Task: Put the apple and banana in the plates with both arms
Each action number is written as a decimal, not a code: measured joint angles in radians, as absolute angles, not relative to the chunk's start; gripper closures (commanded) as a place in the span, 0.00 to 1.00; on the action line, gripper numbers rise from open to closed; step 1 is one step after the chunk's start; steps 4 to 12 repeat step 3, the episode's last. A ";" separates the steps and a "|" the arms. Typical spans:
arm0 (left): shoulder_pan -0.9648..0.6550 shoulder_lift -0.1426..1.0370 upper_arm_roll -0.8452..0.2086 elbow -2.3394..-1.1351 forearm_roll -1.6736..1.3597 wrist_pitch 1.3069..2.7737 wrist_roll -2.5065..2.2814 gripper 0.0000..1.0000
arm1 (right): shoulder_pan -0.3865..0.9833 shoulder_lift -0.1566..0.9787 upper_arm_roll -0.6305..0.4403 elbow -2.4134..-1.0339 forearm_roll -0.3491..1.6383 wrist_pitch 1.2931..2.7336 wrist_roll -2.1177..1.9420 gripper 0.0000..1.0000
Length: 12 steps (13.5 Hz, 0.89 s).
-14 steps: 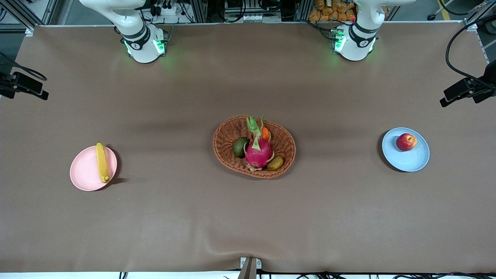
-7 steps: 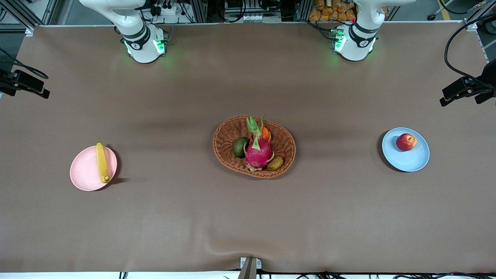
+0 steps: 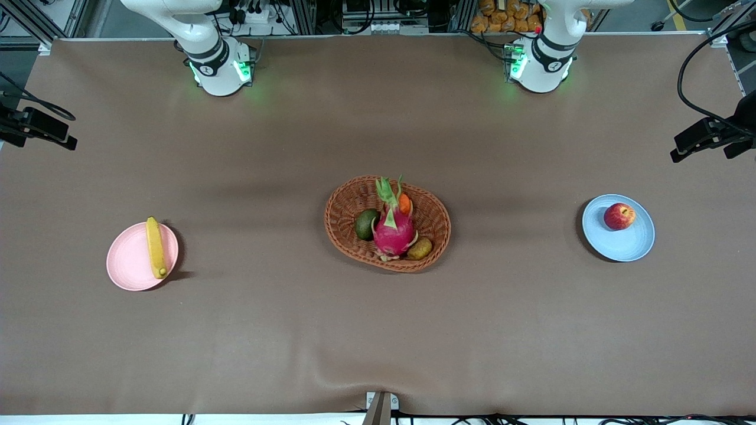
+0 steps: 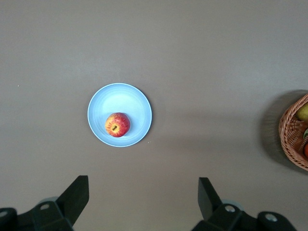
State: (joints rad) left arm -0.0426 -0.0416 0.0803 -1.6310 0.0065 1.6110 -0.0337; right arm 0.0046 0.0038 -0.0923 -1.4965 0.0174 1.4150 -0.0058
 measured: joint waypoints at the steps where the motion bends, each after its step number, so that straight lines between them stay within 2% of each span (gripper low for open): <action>1: -0.043 -0.041 0.080 -1.631 0.006 1.611 -0.034 0.00 | 0.002 0.004 -0.092 -1.497 0.012 1.415 -0.019 0.00; 12: -0.042 -0.040 0.080 -1.630 0.006 1.611 -0.034 0.00 | -0.006 0.004 -0.093 -1.498 0.009 1.415 -0.033 0.00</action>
